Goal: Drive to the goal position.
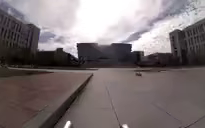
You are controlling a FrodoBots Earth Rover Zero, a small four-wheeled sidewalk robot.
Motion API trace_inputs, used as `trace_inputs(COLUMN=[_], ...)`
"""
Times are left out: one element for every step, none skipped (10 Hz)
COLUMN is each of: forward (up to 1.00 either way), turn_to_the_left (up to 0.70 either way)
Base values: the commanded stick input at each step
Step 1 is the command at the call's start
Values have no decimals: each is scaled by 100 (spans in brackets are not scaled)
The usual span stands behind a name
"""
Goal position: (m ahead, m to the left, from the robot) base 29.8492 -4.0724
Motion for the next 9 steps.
trace_inputs(forward=[100,100,100,100,100,100,100,100,100], turn_to_the_left=[0,-4,-7,-40,-40,-35,-19,-10,-1])
